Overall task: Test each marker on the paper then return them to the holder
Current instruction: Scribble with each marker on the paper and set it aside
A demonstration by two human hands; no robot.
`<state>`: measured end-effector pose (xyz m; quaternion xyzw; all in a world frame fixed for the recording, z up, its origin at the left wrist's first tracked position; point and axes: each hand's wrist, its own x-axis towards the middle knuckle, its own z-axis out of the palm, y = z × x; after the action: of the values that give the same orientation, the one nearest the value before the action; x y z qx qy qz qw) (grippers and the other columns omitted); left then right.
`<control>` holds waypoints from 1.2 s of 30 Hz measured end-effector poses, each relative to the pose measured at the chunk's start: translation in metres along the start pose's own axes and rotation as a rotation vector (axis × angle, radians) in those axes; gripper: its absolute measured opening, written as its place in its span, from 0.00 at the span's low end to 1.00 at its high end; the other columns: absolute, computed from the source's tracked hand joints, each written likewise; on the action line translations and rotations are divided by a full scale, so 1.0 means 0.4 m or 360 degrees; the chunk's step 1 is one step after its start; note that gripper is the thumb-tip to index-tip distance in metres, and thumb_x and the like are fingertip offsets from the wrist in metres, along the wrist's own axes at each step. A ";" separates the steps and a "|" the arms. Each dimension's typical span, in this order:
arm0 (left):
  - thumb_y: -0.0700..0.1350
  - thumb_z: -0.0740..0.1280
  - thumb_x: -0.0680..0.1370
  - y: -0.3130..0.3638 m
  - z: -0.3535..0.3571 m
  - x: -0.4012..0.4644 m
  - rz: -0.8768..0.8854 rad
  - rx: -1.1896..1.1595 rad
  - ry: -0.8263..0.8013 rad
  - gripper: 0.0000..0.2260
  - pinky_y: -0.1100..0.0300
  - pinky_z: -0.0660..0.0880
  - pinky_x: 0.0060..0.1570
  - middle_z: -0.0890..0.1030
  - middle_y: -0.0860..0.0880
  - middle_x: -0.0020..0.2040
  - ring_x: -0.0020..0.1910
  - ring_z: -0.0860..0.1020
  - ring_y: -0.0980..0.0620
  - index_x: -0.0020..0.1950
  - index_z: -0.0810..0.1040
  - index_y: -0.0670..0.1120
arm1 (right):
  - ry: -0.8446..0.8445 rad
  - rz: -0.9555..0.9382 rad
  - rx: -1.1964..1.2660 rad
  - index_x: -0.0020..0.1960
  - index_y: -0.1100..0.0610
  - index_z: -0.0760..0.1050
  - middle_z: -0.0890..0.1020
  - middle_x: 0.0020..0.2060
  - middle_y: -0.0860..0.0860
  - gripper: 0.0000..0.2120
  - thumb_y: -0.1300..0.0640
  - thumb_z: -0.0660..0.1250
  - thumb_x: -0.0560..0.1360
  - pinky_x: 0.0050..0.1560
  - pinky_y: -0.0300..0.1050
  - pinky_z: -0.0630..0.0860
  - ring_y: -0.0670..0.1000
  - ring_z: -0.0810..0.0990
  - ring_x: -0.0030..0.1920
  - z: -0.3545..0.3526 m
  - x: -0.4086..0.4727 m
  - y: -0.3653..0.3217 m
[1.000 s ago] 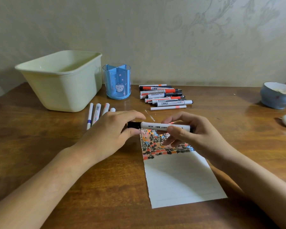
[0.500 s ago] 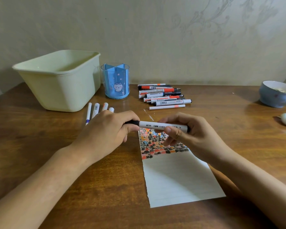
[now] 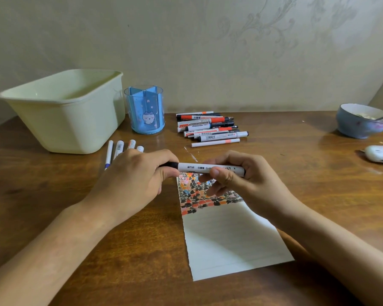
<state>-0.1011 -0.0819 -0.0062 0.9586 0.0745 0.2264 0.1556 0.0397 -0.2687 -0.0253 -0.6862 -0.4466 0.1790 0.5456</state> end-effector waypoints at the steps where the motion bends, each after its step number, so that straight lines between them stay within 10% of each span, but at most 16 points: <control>1: 0.53 0.65 0.77 0.001 -0.003 0.002 -0.0012 -0.0002 -0.0032 0.09 0.72 0.67 0.29 0.72 0.62 0.27 0.41 0.77 0.67 0.55 0.81 0.55 | -0.0008 -0.0001 -0.0016 0.56 0.57 0.80 0.87 0.46 0.51 0.14 0.51 0.67 0.75 0.45 0.47 0.84 0.50 0.87 0.41 0.000 0.001 -0.002; 6: 0.71 0.53 0.68 -0.011 -0.015 0.007 -0.0023 0.0158 -0.0179 0.24 0.65 0.66 0.34 0.77 0.61 0.41 0.40 0.74 0.61 0.53 0.80 0.62 | -0.0091 0.0011 -0.0180 0.58 0.58 0.80 0.87 0.46 0.51 0.13 0.52 0.68 0.77 0.43 0.48 0.84 0.49 0.87 0.40 0.011 0.007 -0.006; 11: 0.66 0.57 0.71 0.004 0.002 0.002 0.0085 0.0166 -0.0220 0.24 0.66 0.66 0.36 0.70 0.59 0.44 0.44 0.72 0.59 0.60 0.80 0.59 | -0.0097 0.0007 -0.0133 0.59 0.55 0.78 0.87 0.44 0.52 0.15 0.50 0.69 0.75 0.41 0.46 0.84 0.50 0.86 0.38 0.006 0.007 0.003; 16: 0.57 0.65 0.78 0.028 -0.005 -0.008 0.0287 0.0099 -0.0332 0.25 0.71 0.66 0.33 0.70 0.72 0.46 0.49 0.72 0.68 0.73 0.60 0.69 | 0.0059 -0.0022 -0.0162 0.65 0.51 0.73 0.85 0.41 0.49 0.25 0.47 0.72 0.70 0.43 0.44 0.83 0.50 0.86 0.39 -0.008 0.013 0.014; 19: 0.54 0.63 0.80 0.027 -0.001 -0.010 0.0333 0.0103 -0.0362 0.19 0.68 0.64 0.29 0.68 0.79 0.48 0.46 0.72 0.71 0.68 0.62 0.67 | 0.0144 -0.0043 -0.0202 0.68 0.50 0.71 0.84 0.42 0.45 0.27 0.44 0.70 0.72 0.44 0.48 0.83 0.49 0.85 0.40 -0.018 0.019 0.024; 25: 0.50 0.63 0.81 -0.026 -0.005 0.000 -0.0024 0.0253 -0.0115 0.04 0.69 0.59 0.28 0.70 0.59 0.30 0.35 0.73 0.62 0.47 0.73 0.60 | 0.0203 -0.0036 -0.0355 0.67 0.48 0.72 0.85 0.46 0.47 0.21 0.45 0.67 0.75 0.45 0.51 0.84 0.47 0.85 0.42 -0.027 0.023 0.035; 36: 0.51 0.60 0.81 -0.093 0.005 0.010 -0.0266 0.0526 -0.0192 0.05 0.68 0.60 0.33 0.76 0.59 0.43 0.39 0.71 0.59 0.48 0.75 0.58 | 0.0220 -0.0032 -0.0478 0.63 0.51 0.77 0.85 0.46 0.46 0.12 0.55 0.67 0.80 0.45 0.46 0.83 0.46 0.85 0.42 -0.028 0.026 0.044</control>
<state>-0.0994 -0.0465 -0.0187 0.9734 0.1806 0.1395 0.0184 0.0608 -0.2671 -0.0349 -0.7663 -0.4364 0.0571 0.4681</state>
